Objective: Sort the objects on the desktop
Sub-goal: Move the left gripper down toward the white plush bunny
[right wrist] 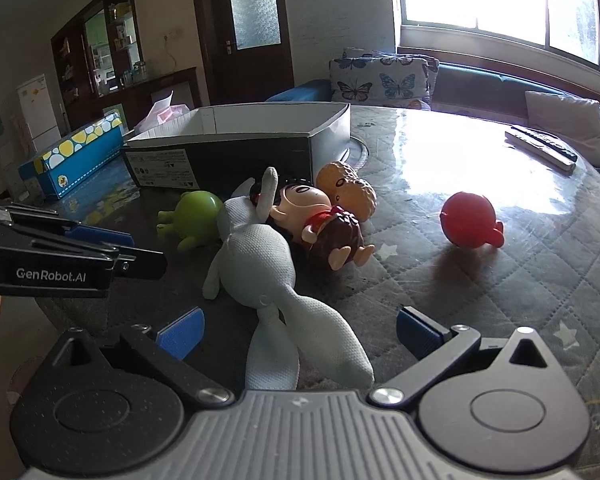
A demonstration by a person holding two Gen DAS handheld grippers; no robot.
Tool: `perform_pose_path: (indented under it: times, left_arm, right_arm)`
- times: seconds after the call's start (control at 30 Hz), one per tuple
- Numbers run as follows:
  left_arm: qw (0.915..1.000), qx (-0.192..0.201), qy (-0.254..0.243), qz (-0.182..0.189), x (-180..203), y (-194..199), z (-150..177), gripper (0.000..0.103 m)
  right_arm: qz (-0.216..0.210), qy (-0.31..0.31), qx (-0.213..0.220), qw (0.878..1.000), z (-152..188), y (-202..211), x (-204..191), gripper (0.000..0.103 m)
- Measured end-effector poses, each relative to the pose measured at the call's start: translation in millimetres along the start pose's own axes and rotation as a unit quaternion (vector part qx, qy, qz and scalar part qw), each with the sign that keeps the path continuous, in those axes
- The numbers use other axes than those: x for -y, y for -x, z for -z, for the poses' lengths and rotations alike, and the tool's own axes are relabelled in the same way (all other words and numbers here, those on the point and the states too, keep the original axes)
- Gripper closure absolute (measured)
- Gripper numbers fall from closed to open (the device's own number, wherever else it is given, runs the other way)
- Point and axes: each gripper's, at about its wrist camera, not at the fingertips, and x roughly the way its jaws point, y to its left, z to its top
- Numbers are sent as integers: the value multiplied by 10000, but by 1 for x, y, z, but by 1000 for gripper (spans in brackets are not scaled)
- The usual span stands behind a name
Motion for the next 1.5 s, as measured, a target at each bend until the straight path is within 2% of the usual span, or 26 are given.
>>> perform_pose_path:
  times: [0.2, 0.53, 1.0, 1.5]
  left_arm:
    - [9999, -40, 45, 162, 0, -4, -5, 63]
    - [9987, 20, 214, 459, 0, -8, -24, 63]
    - [9958, -219, 522, 715, -2, -29, -46, 63]
    - [9890, -614, 988, 915, -19, -52, -50, 63]
  right_arm:
    - [-50, 93, -8, 9999, -3, -5, -4, 0]
    - [-181, 252, -68, 9995, -11, -15, -9, 8]
    - [-414, 414, -177, 9981, -20, -28, -15, 18]
    - [-676, 432, -259, 9964, -22, -34, -15, 53]
